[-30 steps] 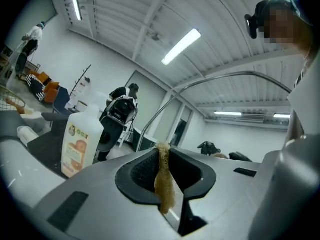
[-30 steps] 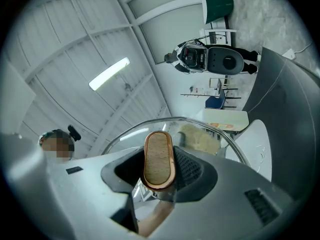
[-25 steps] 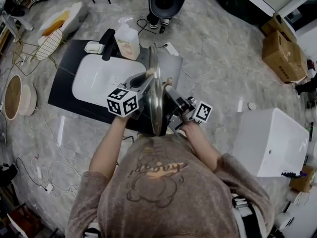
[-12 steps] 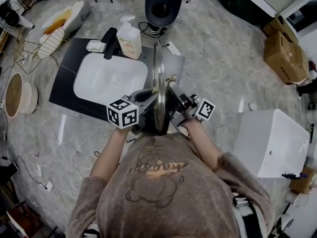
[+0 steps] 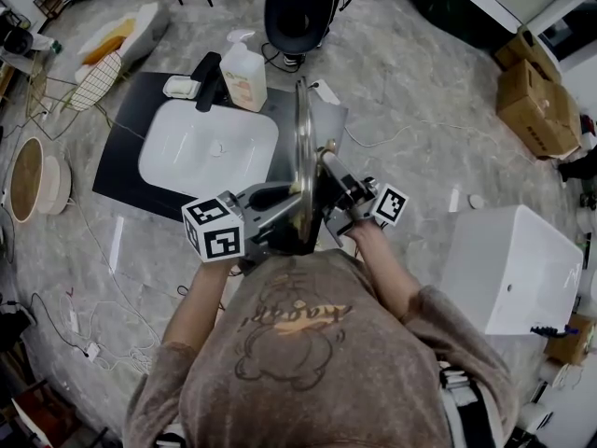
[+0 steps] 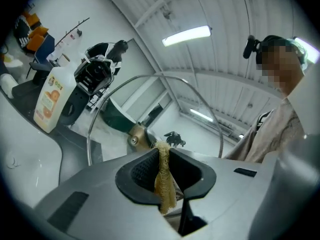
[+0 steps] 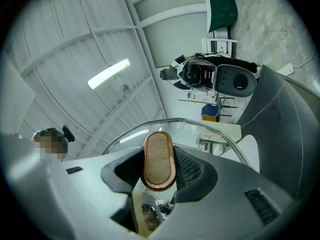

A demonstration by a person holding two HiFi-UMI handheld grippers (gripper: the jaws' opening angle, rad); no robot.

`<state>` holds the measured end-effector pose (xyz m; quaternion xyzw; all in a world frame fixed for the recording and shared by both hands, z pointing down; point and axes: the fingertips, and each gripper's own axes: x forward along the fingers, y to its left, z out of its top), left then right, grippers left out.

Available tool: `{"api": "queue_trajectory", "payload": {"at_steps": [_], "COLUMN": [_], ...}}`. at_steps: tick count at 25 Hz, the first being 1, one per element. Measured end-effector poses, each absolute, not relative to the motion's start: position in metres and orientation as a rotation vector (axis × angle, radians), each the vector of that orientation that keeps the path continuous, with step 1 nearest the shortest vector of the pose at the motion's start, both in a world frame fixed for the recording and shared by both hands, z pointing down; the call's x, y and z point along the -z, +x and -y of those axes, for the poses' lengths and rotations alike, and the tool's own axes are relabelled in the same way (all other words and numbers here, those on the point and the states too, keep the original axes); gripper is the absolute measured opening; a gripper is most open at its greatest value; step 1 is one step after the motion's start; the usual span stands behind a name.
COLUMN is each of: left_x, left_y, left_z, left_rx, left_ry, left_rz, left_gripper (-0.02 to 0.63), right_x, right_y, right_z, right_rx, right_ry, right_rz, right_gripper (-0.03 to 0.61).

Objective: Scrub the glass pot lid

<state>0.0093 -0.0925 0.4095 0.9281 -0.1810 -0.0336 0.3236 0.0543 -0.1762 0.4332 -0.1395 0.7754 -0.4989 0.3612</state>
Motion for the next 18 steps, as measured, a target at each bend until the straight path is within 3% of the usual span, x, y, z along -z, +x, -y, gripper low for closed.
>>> {"api": "queue_trajectory", "payload": {"at_steps": [18], "left_x": [-0.33], "left_y": [-0.017], "left_z": [0.155], "left_rx": [0.368], "left_ry": [2.467], "left_rz": [0.656], "left_gripper": [0.072], "right_x": [-0.44], "right_y": [0.046], "right_z": [0.154], "right_rx": [1.337], "right_ry": [-0.305], "right_rz": [-1.993], "right_gripper": [0.176]}}
